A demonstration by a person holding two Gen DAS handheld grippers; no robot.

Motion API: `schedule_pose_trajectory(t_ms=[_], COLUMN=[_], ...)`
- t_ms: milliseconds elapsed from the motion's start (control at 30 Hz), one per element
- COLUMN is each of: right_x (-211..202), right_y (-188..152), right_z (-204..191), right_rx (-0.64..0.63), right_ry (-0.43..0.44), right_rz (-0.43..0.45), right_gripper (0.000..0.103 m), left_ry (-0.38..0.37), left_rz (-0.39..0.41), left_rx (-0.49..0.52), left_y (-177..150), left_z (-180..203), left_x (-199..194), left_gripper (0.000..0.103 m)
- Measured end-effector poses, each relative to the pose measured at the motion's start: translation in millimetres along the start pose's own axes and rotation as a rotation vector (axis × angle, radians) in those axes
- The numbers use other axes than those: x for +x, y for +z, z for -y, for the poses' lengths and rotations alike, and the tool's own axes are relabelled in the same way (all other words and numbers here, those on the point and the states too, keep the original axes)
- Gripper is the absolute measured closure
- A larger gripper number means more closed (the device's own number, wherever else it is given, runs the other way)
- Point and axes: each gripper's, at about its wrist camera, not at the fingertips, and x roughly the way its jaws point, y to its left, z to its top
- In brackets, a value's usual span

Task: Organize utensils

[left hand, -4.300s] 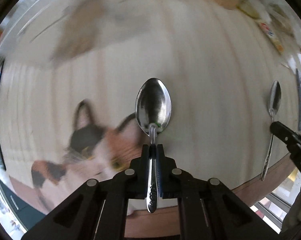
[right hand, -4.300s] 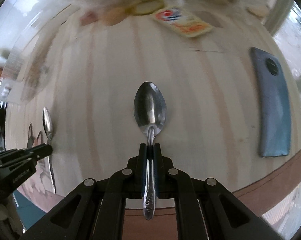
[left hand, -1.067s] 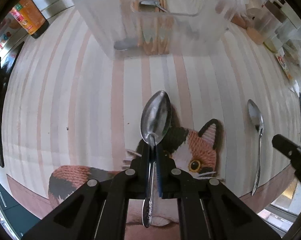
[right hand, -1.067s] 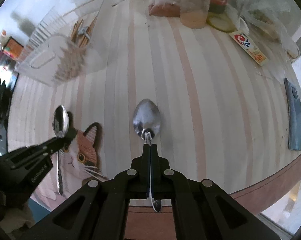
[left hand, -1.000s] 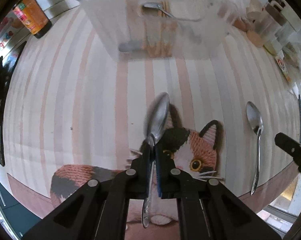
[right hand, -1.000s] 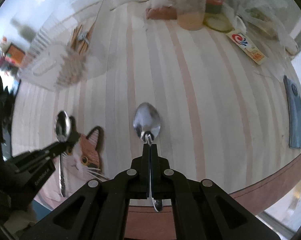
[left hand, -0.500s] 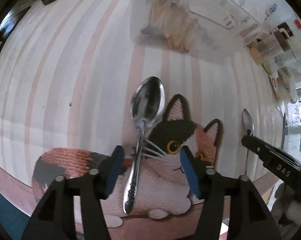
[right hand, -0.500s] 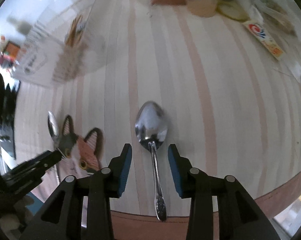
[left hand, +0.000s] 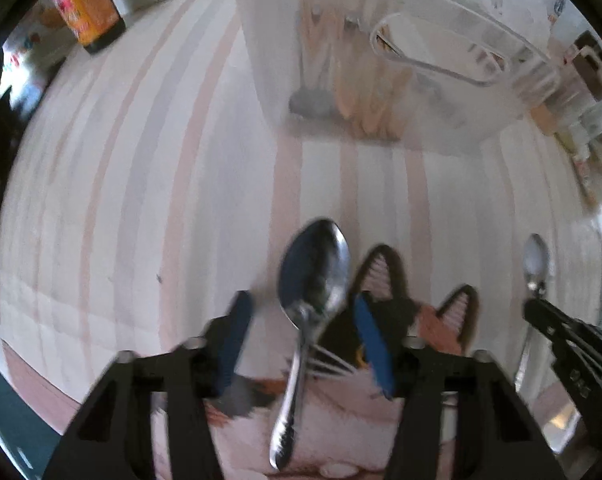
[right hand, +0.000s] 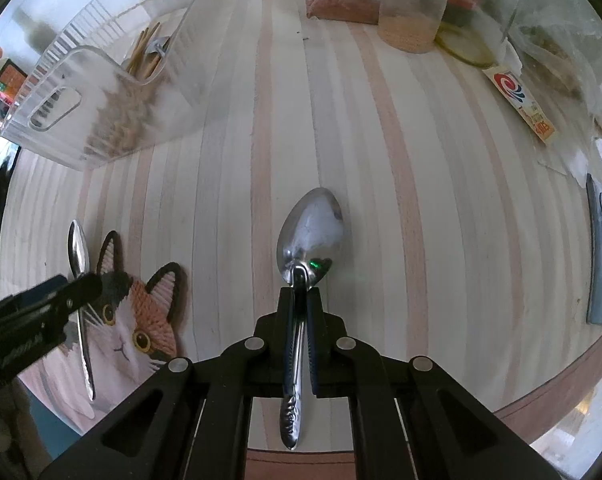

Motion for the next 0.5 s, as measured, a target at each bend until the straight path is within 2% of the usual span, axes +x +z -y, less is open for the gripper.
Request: schedule_pose_trajectory(t_ms=[33, 167, 333, 367, 400, 500], right_x=[0.8, -7.0, -12.4, -14.3, -16.0, -21.8], right_y=[0.1, -8.1, -13.7, -14.5, -15.0, -15.1], right_z=[0.2, 18.5, 32.4, 34.5, 35.5, 36.9], right_rx=[0.005, 0.028, 0.061, 0.061, 0.063, 0.056], right_ry=[0.004, 0.027, 0.054, 0.060, 0.065, 0.065], right_rz=[0.001, 0.003, 0.011, 0.012, 0.014, 0.023], right_gripper=[0.097, 0.097, 0.099, 0.100, 0.100, 0.100], left_ry=[0.014, 0.008, -0.014, -0.028, -0.047, -0.070], left_rz=[0.003, -0.007, -0.021, -0.027, -0.037, -0.047], left_rx=[0.016, 0.035, 0.012, 0.004, -0.005, -0.032], left_y=[4.1, 8.4, 8.1, 7.2, 5.5, 1.7], left_z=[2.0, 3.3, -5.9, -9.7, -13.5, -22.2], left_x=[0.3, -0.8, -5.0, -6.2, -7.6, -10.9], left_gripper=[0.073, 0.074, 0.077, 0.091, 0.098, 0.099])
